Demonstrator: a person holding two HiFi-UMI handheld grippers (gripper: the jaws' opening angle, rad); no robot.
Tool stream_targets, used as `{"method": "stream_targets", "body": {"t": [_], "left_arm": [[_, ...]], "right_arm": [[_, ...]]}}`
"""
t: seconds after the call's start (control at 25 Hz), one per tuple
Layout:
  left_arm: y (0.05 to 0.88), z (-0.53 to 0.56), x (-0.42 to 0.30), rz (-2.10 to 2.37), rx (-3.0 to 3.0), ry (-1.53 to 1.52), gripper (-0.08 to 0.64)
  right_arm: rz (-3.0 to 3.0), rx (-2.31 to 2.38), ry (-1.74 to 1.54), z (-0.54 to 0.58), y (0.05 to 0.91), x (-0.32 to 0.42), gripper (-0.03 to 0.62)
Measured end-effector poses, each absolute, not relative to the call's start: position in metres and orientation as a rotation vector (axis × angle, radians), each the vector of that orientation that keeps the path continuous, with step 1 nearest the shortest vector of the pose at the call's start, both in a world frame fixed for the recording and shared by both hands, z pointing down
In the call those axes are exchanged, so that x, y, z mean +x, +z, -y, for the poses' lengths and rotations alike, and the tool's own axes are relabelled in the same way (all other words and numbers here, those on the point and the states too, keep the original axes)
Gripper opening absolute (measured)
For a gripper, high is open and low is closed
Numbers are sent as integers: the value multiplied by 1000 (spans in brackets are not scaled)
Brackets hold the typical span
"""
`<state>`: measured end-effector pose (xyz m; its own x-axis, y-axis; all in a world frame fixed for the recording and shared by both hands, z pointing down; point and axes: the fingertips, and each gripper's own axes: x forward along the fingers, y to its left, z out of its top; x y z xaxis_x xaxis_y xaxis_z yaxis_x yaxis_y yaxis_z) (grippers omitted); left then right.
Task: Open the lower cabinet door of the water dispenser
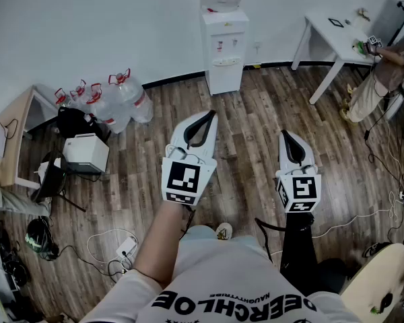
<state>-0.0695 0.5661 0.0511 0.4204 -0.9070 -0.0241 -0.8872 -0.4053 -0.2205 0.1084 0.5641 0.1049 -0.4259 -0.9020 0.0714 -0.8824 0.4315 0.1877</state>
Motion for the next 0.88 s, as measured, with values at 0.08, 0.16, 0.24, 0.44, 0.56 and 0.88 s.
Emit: {"method": "stream_targets", "body": {"t": [0.08, 0.16, 0.24, 0.44, 0.56, 0.88], "left_arm": [[52, -568, -73, -1611, -2463, -147, 54], [53, -570, -75, -1626, -2454, -153, 54], [55, -571, -75, -1629, -2451, -161, 54], [58, -571, -72, -1645, -2443, -161, 55], [55, -569, -66, -1631, -2452, -121, 54], [62, -549, -79, -1609, -2459, -142, 67]], "right_arm": [[2536, 1571, -192, -562, 103, 106, 3], [2547, 1569, -199, -561, 101, 105, 3], [2548, 1576, -201, -561, 101, 107, 2], [2556, 1600, -182, -562, 106, 112, 2], [2562, 1615, -139, -557, 110, 118, 5], [2589, 1665, -157, -534, 107, 110, 8]]}}
